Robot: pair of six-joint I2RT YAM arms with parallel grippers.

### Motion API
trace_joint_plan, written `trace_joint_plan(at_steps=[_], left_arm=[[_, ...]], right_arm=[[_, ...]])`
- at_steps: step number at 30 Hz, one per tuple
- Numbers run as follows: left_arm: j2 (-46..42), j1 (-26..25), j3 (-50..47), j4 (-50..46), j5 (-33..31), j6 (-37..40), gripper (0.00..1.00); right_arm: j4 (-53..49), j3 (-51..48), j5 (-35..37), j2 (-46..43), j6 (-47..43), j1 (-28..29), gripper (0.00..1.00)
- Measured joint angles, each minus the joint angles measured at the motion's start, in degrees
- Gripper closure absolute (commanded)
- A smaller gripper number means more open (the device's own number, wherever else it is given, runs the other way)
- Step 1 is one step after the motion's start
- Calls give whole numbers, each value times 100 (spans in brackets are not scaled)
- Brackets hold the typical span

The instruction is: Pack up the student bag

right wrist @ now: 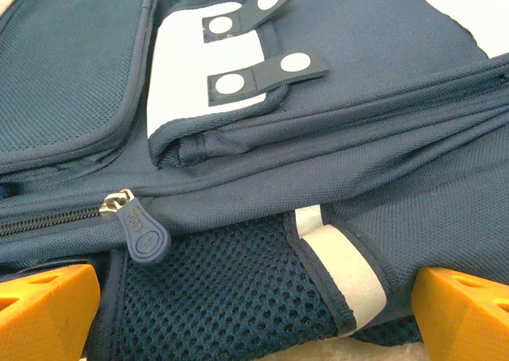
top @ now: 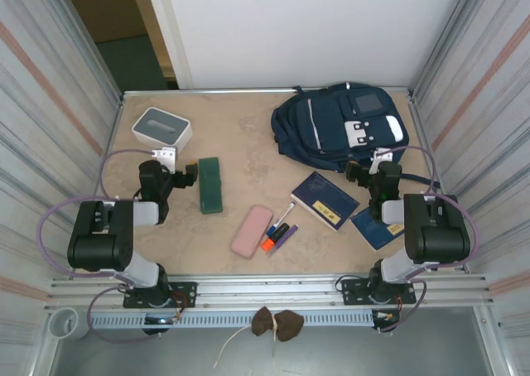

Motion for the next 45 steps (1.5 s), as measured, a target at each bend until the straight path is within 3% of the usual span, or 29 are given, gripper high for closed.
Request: trace_joint_plan(at_steps=[45], left_arm=[[-20, 0, 2, -26, -50, -24, 1]], right_arm=[[0, 0, 85, 0, 0, 44, 1]])
